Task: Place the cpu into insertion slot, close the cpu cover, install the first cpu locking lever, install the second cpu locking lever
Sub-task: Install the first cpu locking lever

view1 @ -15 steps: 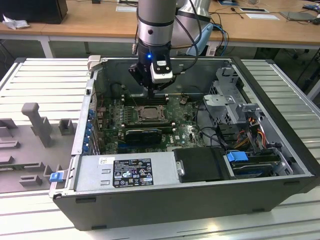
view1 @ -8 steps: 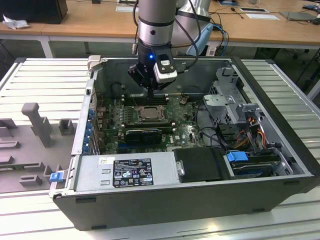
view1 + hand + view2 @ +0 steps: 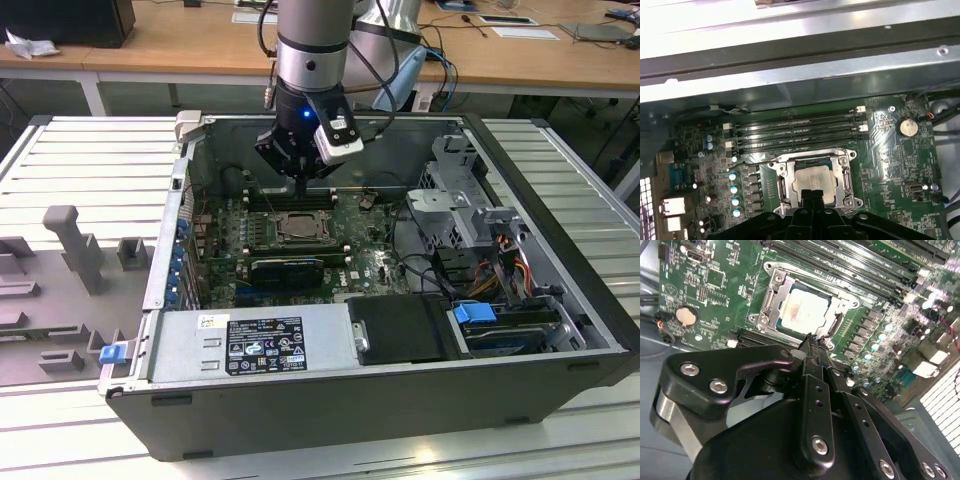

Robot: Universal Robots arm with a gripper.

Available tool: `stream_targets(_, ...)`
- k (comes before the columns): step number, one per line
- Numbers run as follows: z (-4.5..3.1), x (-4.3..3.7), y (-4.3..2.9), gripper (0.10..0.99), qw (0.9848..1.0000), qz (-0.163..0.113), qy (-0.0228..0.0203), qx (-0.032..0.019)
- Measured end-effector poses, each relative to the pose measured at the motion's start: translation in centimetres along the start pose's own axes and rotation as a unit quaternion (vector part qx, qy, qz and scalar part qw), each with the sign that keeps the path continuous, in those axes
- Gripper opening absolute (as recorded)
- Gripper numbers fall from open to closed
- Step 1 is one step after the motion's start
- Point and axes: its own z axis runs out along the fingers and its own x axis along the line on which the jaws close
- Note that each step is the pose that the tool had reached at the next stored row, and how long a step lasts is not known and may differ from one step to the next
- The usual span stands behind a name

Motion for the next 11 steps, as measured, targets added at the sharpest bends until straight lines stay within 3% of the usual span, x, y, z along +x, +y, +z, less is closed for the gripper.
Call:
stream_targets(1,0.0,0.01,0.0,0.106,1.0,-0.002,0.0001,0.0001)
stream_targets(5,0.02,0.16,-0.01,0.106,0.9999,-0.013,-0.0105,-0.0011)
stream_targets(11,0.01,0.16,-0.02,0.106,0.9991,-0.041,-0.0112,-0.0007)
